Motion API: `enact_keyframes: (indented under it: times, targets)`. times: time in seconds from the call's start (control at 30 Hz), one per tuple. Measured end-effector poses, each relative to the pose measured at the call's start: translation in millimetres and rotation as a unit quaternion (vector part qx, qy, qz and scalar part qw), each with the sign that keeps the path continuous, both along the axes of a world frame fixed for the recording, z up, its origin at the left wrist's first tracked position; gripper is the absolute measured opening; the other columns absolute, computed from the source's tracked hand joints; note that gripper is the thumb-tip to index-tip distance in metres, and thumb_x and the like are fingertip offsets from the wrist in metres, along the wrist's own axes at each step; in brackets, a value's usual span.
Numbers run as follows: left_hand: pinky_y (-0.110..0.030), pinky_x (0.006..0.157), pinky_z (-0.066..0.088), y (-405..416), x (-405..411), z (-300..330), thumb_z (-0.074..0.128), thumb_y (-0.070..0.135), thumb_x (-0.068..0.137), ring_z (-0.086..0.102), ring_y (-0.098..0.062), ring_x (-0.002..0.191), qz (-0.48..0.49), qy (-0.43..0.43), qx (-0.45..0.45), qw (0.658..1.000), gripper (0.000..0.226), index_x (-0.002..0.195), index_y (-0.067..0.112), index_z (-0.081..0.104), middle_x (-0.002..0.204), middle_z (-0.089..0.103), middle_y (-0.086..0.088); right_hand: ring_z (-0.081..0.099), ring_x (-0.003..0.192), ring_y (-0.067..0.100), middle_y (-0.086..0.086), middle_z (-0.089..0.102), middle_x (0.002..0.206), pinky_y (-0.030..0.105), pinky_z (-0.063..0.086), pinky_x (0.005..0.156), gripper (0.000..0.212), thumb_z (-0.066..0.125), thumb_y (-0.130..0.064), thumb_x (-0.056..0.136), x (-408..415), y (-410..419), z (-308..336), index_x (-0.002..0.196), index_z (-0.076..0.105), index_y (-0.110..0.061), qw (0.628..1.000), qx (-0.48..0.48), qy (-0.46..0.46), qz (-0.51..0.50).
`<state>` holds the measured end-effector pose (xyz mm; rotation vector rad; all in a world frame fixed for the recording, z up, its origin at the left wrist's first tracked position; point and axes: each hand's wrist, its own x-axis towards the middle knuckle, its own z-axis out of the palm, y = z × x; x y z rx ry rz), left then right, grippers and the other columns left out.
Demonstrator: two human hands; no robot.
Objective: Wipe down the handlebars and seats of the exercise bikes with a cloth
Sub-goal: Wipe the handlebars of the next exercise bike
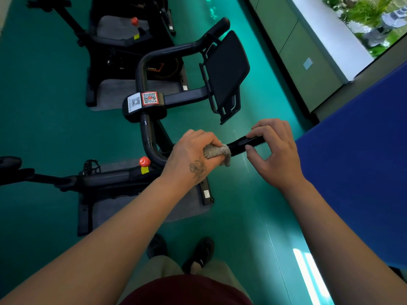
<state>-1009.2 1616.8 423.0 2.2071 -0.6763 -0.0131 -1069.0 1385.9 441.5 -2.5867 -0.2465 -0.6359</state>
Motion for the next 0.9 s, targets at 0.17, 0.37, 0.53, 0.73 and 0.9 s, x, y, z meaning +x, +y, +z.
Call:
enact_keyframes:
  times: [0.17,0.37,0.53,0.73,0.9]
  targets:
    - [-0.033,0.083,0.048,31,1,-4,0.081,0.045,0.083,0.056,-0.012,0.092,0.007,0.001,0.027,1.000,0.027,0.102,0.028,0.074,0.097,0.067,0.014,0.054,0.105,0.030,0.006,0.061,0.112,0.031,0.040,0.095,0.019,0.078,-0.008,0.087,1,0,-2,0.104,0.069,-0.007,1.000,0.011,-0.002,-0.001]
    - [-0.035,0.085,0.050,32,-1,-3,0.085,0.040,0.083,0.057,-0.013,0.096,0.015,0.003,0.022,1.000,0.026,0.102,0.026,0.075,0.099,0.068,0.014,0.053,0.105,0.028,0.005,0.061,0.112,0.033,0.041,0.094,0.018,0.077,-0.008,0.086,0,2,-1,0.103,0.069,-0.007,1.000,0.024,0.002,-0.005]
    - [-0.034,0.083,0.048,7,1,1,0.078,0.049,0.082,0.052,-0.013,0.093,-0.007,0.000,0.019,1.000,0.028,0.099,0.027,0.071,0.096,0.065,0.013,0.053,0.105,0.027,0.005,0.060,0.113,0.033,0.041,0.094,0.020,0.077,-0.008,0.086,0,1,0,0.104,0.068,-0.008,1.000,0.018,0.004,-0.001]
    - [-0.033,0.082,0.048,28,1,-4,0.081,0.044,0.084,0.054,-0.012,0.093,-0.011,-0.007,0.028,1.000,0.025,0.099,0.027,0.071,0.096,0.064,0.014,0.053,0.105,0.028,0.006,0.061,0.113,0.039,0.044,0.093,0.020,0.078,-0.008,0.087,0,0,0,0.104,0.069,-0.008,1.000,0.014,0.008,0.004]
    - [-0.028,0.082,0.045,45,-1,-7,0.082,0.045,0.082,0.055,-0.011,0.094,0.013,-0.009,0.035,0.999,0.027,0.101,0.028,0.073,0.098,0.066,0.014,0.056,0.108,0.029,0.002,0.063,0.113,0.045,0.040,0.095,0.017,0.076,-0.021,0.086,2,0,11,0.101,0.070,-0.014,0.999,-0.053,0.011,-0.006]
